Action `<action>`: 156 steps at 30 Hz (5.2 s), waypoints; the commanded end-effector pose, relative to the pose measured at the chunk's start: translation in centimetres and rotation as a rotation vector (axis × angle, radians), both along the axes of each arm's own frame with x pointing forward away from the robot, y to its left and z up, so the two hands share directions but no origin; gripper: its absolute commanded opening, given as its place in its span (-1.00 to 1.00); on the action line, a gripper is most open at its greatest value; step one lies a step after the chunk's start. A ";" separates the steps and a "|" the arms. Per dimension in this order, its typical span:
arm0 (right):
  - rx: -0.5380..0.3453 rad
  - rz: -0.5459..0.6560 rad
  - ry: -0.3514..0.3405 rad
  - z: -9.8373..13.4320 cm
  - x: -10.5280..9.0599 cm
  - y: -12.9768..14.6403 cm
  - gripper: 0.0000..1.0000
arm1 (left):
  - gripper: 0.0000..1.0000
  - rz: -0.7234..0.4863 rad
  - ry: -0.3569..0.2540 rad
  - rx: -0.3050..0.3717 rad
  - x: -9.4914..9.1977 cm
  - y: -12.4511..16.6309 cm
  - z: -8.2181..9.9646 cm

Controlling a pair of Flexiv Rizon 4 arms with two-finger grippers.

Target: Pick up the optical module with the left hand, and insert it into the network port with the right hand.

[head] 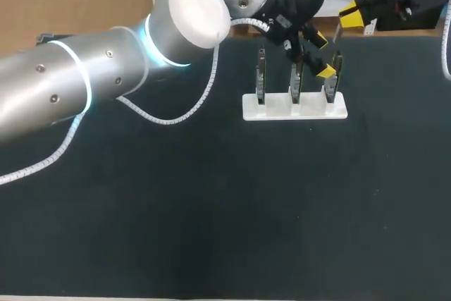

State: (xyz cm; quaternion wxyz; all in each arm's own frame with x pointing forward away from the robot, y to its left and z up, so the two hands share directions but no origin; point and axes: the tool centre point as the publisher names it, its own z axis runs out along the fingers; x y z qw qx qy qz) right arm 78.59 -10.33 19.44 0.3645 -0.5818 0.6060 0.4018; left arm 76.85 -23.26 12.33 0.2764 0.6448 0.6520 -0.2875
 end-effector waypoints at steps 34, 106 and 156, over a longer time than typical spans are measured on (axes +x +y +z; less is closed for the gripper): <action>-0.071 0.023 0.020 -1.1 0.2 -0.5 -1.00 | 1.00 -0.001 0.003 0.005 0.1 -0.1 0.1; -0.094 0.033 0.011 -1.4 -0.1 -0.4 -1.00 | 1.00 -0.001 0.003 0.005 0.1 -0.1 0.1; -0.125 0.020 -0.002 -1.5 -0.9 -0.5 -1.00 | 1.00 -0.001 0.003 0.005 0.1 -0.1 0.1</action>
